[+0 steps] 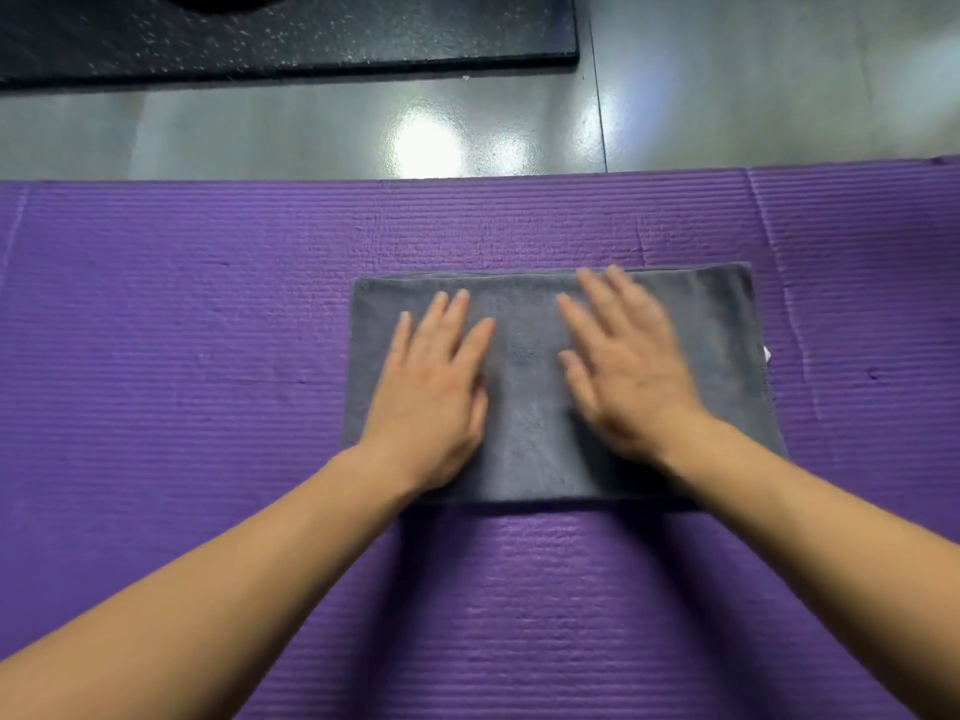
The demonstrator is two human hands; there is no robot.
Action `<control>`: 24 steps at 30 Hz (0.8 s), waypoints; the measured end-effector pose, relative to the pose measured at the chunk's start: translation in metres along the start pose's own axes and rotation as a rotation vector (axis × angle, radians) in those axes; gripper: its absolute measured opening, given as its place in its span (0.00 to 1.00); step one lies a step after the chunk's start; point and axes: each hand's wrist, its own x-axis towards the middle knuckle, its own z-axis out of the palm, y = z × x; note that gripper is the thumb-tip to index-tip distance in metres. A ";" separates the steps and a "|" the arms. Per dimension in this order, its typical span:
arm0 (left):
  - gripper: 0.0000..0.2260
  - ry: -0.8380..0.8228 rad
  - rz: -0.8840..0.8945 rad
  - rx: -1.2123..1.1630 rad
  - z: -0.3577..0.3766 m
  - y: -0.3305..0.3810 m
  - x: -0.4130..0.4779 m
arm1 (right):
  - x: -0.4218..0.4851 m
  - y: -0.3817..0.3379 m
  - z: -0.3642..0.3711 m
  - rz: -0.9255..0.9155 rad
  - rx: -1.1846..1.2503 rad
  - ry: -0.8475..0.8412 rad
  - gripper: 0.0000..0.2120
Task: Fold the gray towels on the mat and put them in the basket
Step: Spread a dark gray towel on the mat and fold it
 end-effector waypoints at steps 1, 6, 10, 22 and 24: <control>0.30 -0.060 -0.011 0.030 0.010 0.008 0.006 | 0.002 -0.015 0.008 -0.036 0.009 -0.112 0.30; 0.31 -0.087 -0.124 0.203 0.042 0.002 0.014 | 0.003 -0.008 0.030 0.027 -0.094 -0.300 0.34; 0.32 -0.080 -0.180 0.215 0.043 0.002 0.015 | -0.007 0.050 0.017 0.284 -0.109 -0.286 0.37; 0.34 -0.029 -0.237 0.200 0.022 -0.016 0.002 | -0.031 0.049 0.000 0.313 -0.131 -0.170 0.35; 0.30 0.010 -0.141 0.162 0.029 0.013 -0.013 | -0.047 0.009 0.008 0.230 -0.038 -0.159 0.33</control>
